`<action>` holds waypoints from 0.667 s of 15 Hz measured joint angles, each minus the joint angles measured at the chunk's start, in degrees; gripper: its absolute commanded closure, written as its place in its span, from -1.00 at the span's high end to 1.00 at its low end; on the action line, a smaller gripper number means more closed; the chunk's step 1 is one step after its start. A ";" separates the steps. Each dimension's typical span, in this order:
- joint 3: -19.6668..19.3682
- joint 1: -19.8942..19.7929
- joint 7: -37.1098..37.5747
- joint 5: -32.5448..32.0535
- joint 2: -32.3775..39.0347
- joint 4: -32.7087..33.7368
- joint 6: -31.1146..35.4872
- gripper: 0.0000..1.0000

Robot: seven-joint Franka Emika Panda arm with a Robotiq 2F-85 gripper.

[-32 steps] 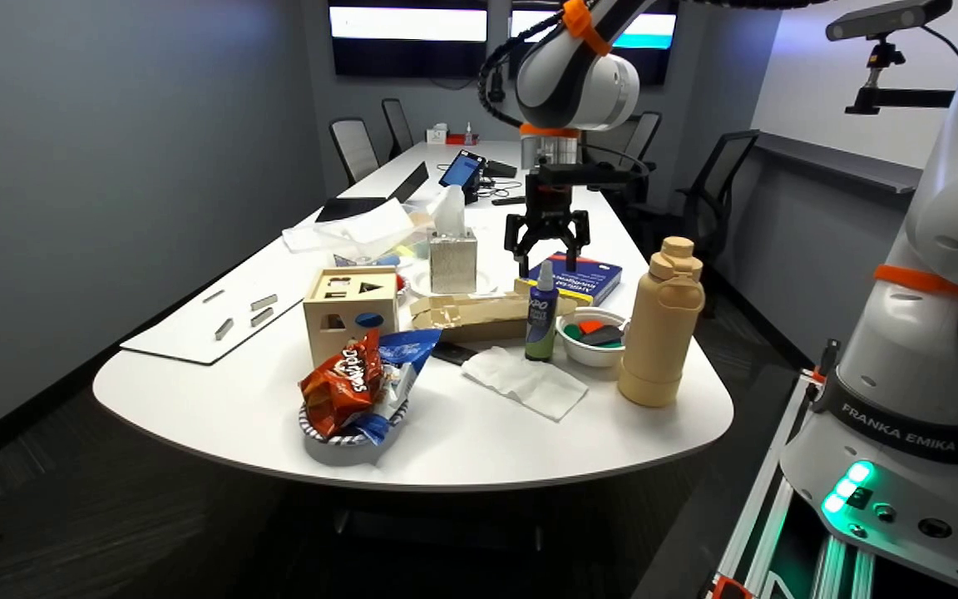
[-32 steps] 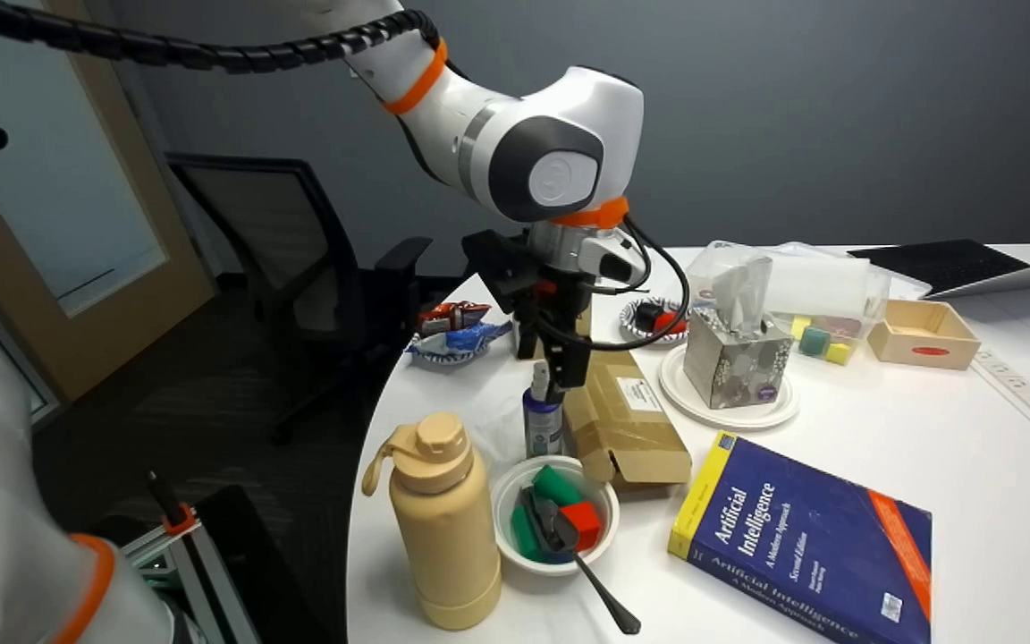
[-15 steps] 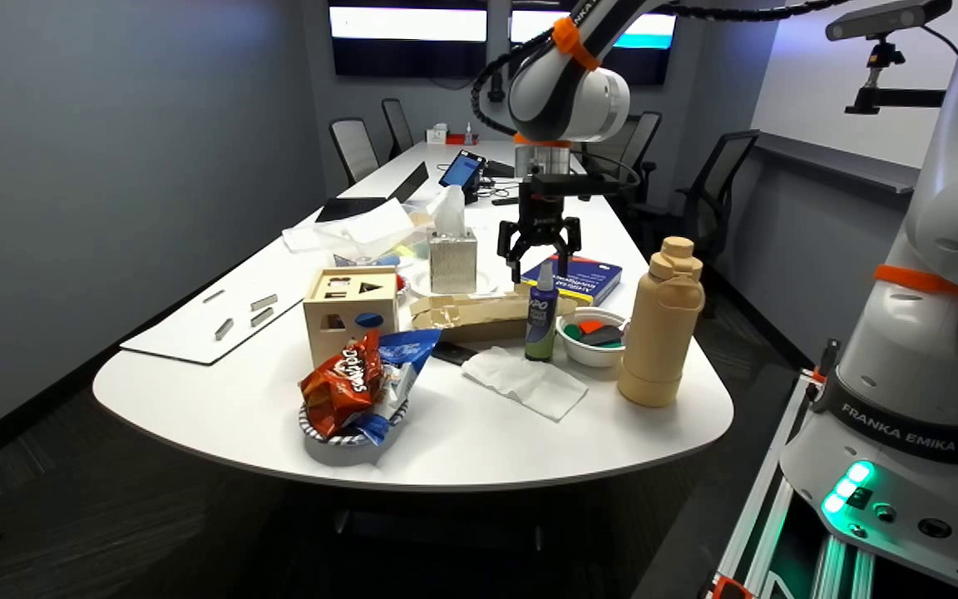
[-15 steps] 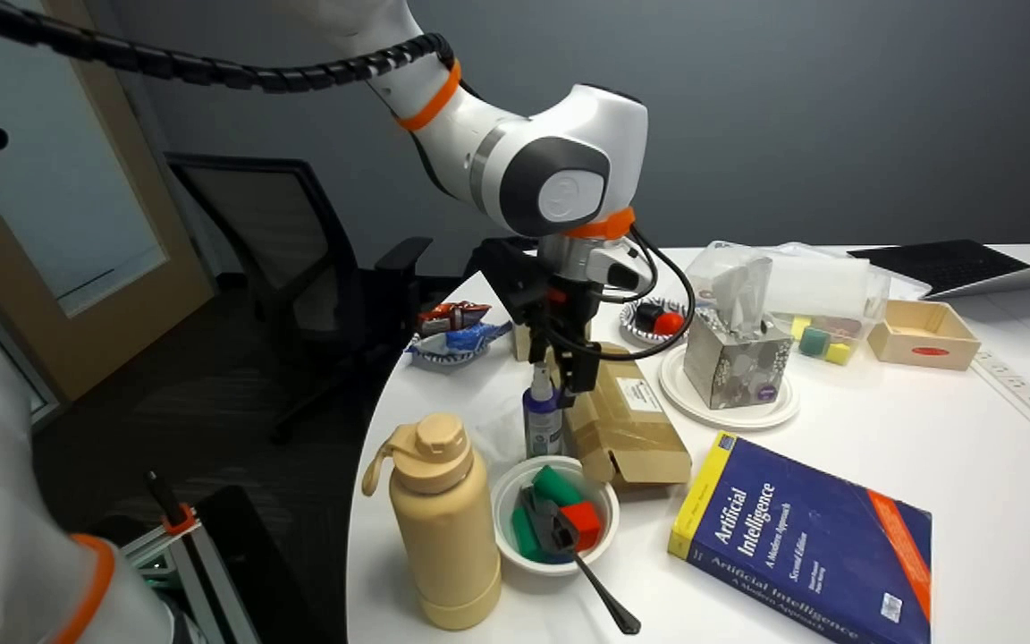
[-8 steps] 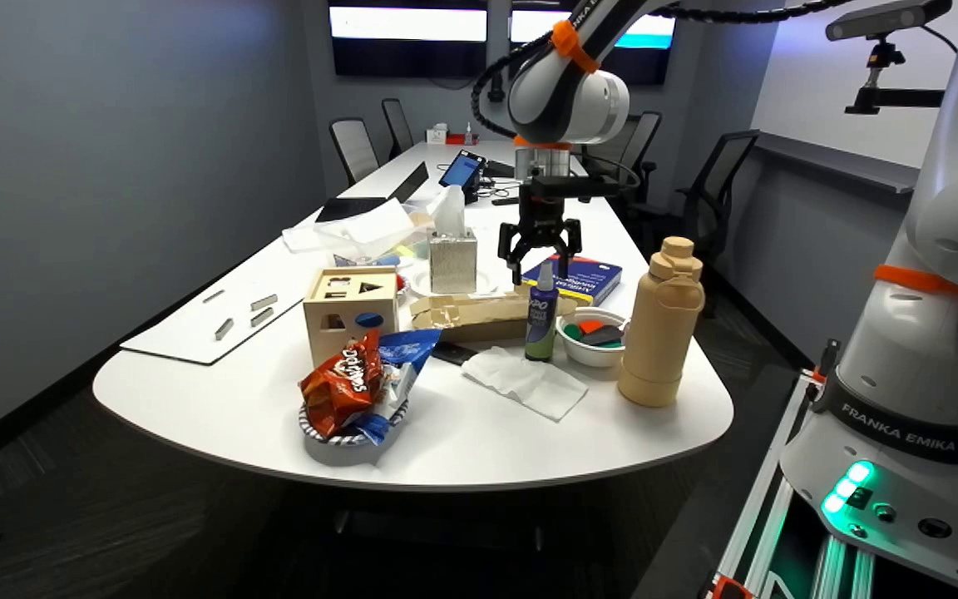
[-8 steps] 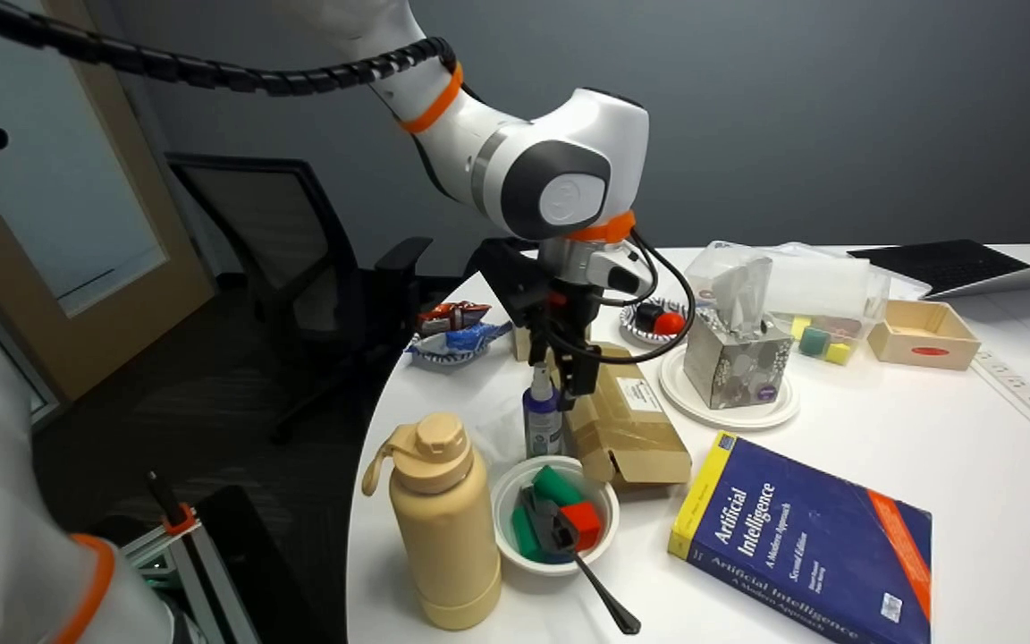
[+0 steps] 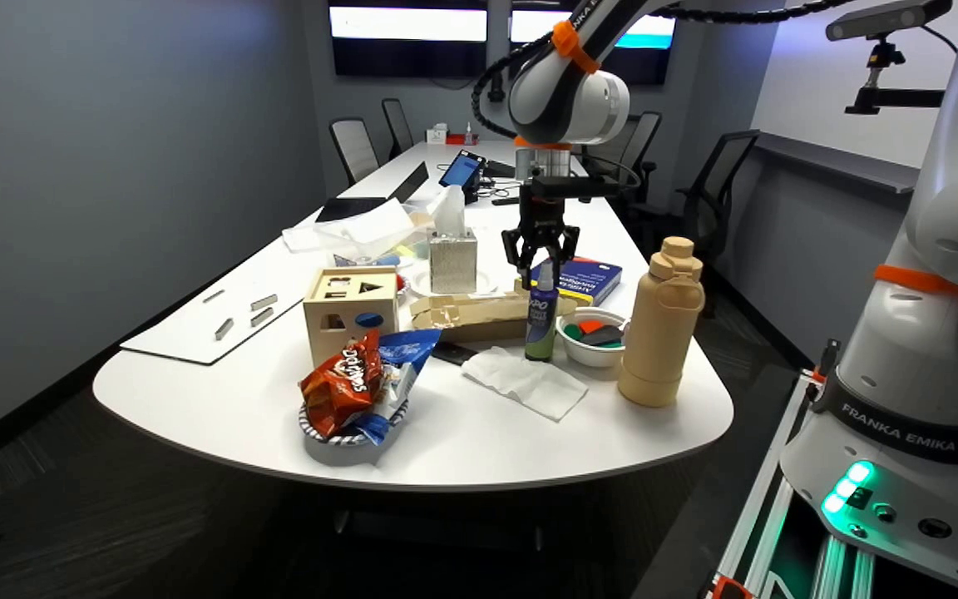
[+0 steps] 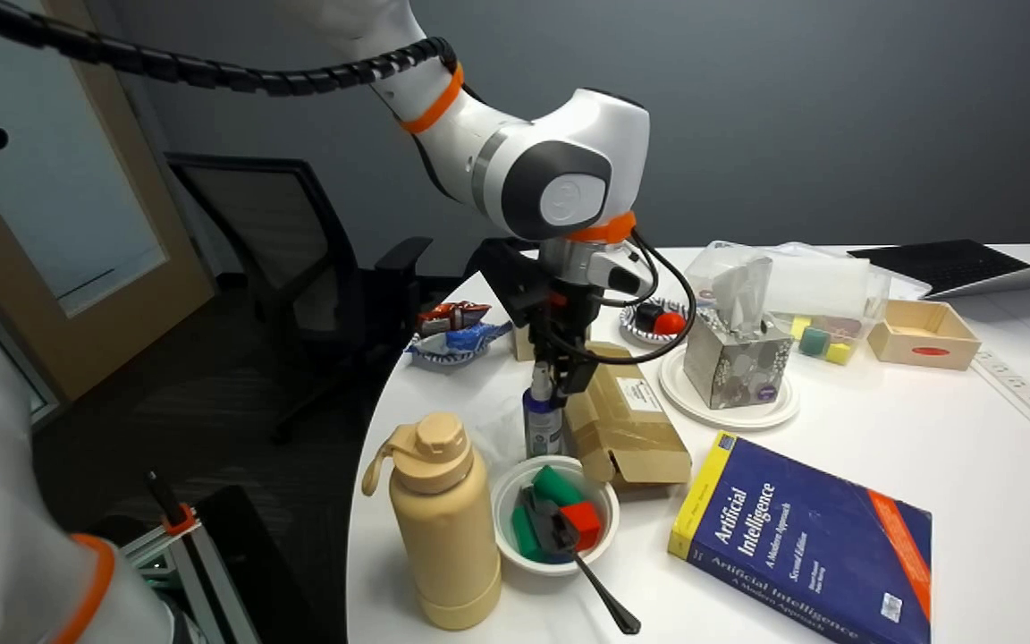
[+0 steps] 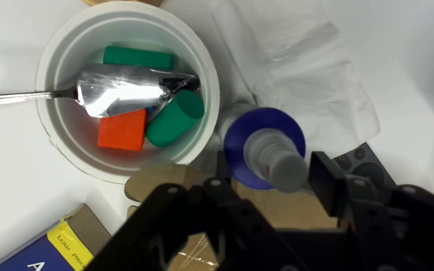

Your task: Put the spray bottle on the left side of the tissue

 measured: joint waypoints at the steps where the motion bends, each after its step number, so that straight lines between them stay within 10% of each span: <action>1: -0.03 0.00 0.00 0.00 -0.01 0.01 0.00 -0.65; 10: -0.37 0.00 0.01 -0.04 -0.24 0.40 -1.14 -0.85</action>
